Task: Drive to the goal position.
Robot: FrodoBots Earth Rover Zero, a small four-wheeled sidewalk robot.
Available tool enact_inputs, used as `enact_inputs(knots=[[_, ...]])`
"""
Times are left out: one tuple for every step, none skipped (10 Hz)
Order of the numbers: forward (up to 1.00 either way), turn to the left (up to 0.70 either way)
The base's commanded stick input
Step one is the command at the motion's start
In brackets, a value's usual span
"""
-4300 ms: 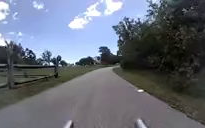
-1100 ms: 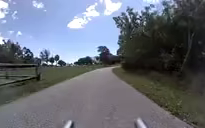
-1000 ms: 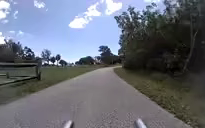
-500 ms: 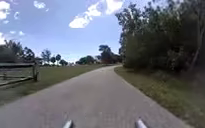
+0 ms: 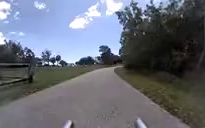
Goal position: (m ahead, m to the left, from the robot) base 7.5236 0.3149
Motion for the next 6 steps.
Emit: enact_inputs(knots=[[0.5,0.0],[0.5,0.0],[0.5,0.0],[0.5,0.0],[0.5,0.0],[0.5,0.0]])
